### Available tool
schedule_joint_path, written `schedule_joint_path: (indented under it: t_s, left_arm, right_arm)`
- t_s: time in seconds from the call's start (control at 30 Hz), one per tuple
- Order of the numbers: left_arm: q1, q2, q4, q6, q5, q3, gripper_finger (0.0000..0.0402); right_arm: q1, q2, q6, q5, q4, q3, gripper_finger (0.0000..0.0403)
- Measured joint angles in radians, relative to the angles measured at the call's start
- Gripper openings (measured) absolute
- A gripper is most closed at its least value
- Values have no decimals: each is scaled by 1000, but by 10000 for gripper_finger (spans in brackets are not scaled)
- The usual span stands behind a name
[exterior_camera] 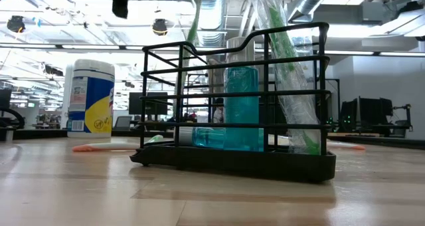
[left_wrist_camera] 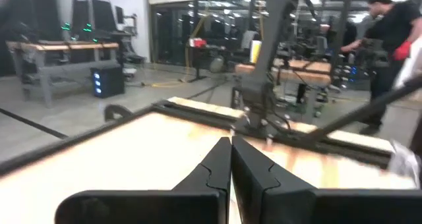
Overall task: Pick & Place toothbrushing station
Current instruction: Put the green toothbrush into the black wire organizer
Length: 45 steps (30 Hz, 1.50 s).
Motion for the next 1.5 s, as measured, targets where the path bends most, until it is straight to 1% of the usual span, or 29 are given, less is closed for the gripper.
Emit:
schedule_joint_path:
  t_s: [0.13,0.6,0.7,0.8,0.9,1.07,1.2,1.3,1.37,1.43,1.5]
  left_arm:
    - [0,41,4,-25,12,0,0]
    - [0,43,9,19,53,1,0]
    - [0,43,8,25,88,2,1]
    - [0,43,8,26,146,2,8]
    - [1,43,8,26,149,2,25]
    - [14,42,32,25,152,2,70]
    - [25,42,45,12,202,2,106]
    - [28,36,68,9,213,2,131]
    - [28,7,80,27,214,2,144]
    - [28,-47,86,71,214,2,153]
    - [29,-115,82,134,184,2,159]
  right_arm:
    - [18,0,-35,0,-19,0,122]
    - [65,0,-54,0,-22,0,122]
    - [66,0,-54,0,-22,0,122]
    - [66,0,-54,0,-22,0,122]
    - [66,0,-54,0,-22,0,122]
    - [66,0,-54,0,-22,0,122]
    - [66,0,-54,0,-22,0,122]
    - [66,0,-51,0,-22,0,122]
    - [66,0,-51,0,-21,0,122]
    - [66,0,-51,0,-21,0,122]
    - [66,0,-51,0,-19,0,122]
